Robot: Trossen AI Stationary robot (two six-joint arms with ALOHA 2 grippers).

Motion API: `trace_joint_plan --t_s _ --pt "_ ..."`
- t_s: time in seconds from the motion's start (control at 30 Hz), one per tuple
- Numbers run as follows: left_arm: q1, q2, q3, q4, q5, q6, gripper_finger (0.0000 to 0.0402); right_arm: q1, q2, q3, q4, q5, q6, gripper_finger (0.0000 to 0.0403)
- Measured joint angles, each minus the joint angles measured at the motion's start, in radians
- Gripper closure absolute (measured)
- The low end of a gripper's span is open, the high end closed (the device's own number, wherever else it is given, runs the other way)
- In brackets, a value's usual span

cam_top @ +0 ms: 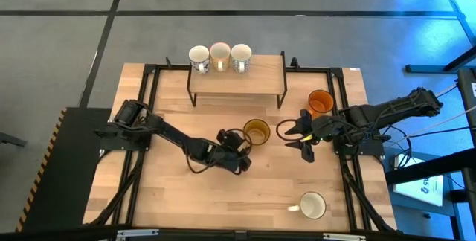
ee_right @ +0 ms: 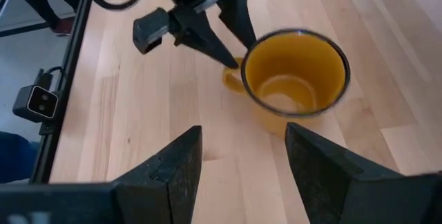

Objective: Place coffee mugs
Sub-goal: Put the yellow mug on the shelf

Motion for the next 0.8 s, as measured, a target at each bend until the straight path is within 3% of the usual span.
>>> trace_joint_plan --t_s 0.23,0.5,0.8 --pt "-0.002 0.017 0.003 0.005 0.03 0.011 0.0233 0.0 0.0 0.0 -0.003 0.0 0.0 0.021" --pt "0.001 -0.024 0.003 0.017 -0.005 0.067 0.0233 0.0 0.0 0.0 -0.006 0.0 0.0 0.021" --pt "0.037 0.039 0.003 0.014 0.048 0.067 0.0233 0.0 0.0 0.0 -0.006 -0.001 0.0 0.021"
